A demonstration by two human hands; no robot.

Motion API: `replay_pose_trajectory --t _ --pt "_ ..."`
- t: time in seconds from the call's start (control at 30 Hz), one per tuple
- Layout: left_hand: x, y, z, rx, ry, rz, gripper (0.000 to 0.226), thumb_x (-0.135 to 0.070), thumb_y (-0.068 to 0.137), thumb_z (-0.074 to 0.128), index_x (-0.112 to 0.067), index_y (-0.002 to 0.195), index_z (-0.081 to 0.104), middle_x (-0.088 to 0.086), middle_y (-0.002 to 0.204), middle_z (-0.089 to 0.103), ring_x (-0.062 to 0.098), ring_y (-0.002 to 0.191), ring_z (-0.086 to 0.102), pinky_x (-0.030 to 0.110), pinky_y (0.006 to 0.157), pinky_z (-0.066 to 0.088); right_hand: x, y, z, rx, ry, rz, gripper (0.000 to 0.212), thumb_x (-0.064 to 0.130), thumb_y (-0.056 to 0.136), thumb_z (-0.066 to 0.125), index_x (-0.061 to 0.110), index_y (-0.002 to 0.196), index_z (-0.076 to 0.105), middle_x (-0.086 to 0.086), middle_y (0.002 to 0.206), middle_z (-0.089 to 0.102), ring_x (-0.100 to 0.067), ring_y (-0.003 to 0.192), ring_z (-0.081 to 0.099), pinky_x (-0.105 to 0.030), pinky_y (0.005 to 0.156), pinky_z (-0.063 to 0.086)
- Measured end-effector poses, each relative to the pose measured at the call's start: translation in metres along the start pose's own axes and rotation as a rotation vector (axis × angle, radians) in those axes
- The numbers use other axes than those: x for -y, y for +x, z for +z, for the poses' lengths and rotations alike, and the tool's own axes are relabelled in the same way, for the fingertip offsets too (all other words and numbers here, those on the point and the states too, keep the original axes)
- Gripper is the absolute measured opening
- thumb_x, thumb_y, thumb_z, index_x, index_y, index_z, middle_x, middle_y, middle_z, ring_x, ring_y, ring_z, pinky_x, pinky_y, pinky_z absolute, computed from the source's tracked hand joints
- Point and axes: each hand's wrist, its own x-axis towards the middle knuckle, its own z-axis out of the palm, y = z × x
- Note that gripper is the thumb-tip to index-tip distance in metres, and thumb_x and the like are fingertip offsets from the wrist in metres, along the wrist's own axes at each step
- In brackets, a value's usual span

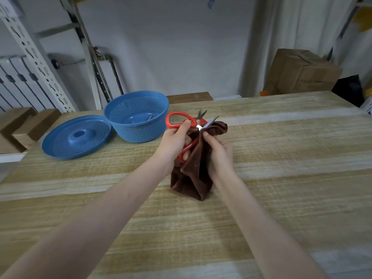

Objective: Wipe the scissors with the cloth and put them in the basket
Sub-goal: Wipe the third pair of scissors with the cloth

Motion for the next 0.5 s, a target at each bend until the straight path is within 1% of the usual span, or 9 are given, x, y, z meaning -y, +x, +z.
replay_pose_trajectory --t 0.07,0.1,0.17,0.23,0.3,0.37,0.5 --pt "0.0 -0.002 0.001 0.015 -0.019 -0.009 0.038 -0.041 0.099 0.047 -0.017 0.075 0.065 -0.002 0.046 0.037 0.012 0.028 0.032 0.015 0.036 0.025 0.002 -0.003 0.003 -0.027 0.032 0.005 0.015 0.011 0.091 0.064 0.008 0.079 0.071 -0.009 0.071 0.068 -0.023 0.066 0.065 -0.033 0.07 0.053" --pt "0.001 -0.002 0.003 0.019 -0.021 0.0 0.036 -0.041 0.099 0.047 -0.015 0.085 0.066 -0.004 0.043 0.036 0.011 0.028 0.031 0.015 0.036 0.024 0.004 -0.005 0.005 -0.054 0.062 0.01 0.012 0.013 0.091 0.064 0.007 0.082 0.071 -0.008 0.073 0.069 -0.022 0.068 0.065 -0.032 0.07 0.054" --pt "0.004 -0.002 0.005 0.016 -0.007 0.022 0.038 -0.043 0.1 0.045 -0.013 0.093 0.066 -0.008 0.039 0.035 0.009 0.028 0.03 0.015 0.035 0.023 0.004 -0.006 0.008 -0.108 0.072 -0.001 0.014 0.014 0.092 0.063 0.008 0.083 0.072 -0.005 0.071 0.069 -0.018 0.067 0.066 -0.028 0.067 0.053" --pt "0.005 0.0 0.005 0.018 0.022 0.024 0.043 -0.047 0.1 0.043 -0.012 0.088 0.065 -0.009 0.04 0.035 0.008 0.029 0.029 0.014 0.035 0.023 0.001 -0.006 0.008 -0.126 0.038 -0.041 0.019 0.014 0.093 0.062 0.009 0.076 0.071 -0.001 0.065 0.067 -0.015 0.061 0.064 -0.023 0.059 0.052" --pt "0.004 0.001 0.003 0.008 0.059 0.024 0.047 -0.048 0.1 0.04 -0.012 0.077 0.059 -0.005 0.043 0.034 0.008 0.03 0.027 0.015 0.036 0.022 -0.002 -0.008 0.005 -0.113 -0.003 -0.073 0.022 0.013 0.093 0.061 0.01 0.074 0.069 0.001 0.061 0.066 -0.011 0.058 0.062 -0.022 0.056 0.049" --pt "0.004 0.002 -0.001 -0.001 0.083 0.029 0.05 -0.05 0.101 0.037 -0.013 0.069 0.049 -0.003 0.045 0.031 0.008 0.03 0.023 0.015 0.037 0.019 -0.003 -0.01 0.003 -0.088 -0.07 -0.111 0.022 0.011 0.094 0.061 0.01 0.073 0.068 0.002 0.061 0.066 -0.01 0.058 0.061 -0.023 0.058 0.049" --pt "0.005 0.001 -0.002 0.005 0.142 0.053 0.052 -0.05 0.102 0.029 -0.018 0.062 0.037 -0.001 0.051 0.025 0.008 0.033 0.019 0.014 0.036 0.015 -0.001 -0.014 0.006 -0.089 -0.154 -0.202 0.018 0.009 0.092 0.062 0.009 0.076 0.069 0.002 0.065 0.067 -0.009 0.06 0.061 -0.023 0.06 0.049"
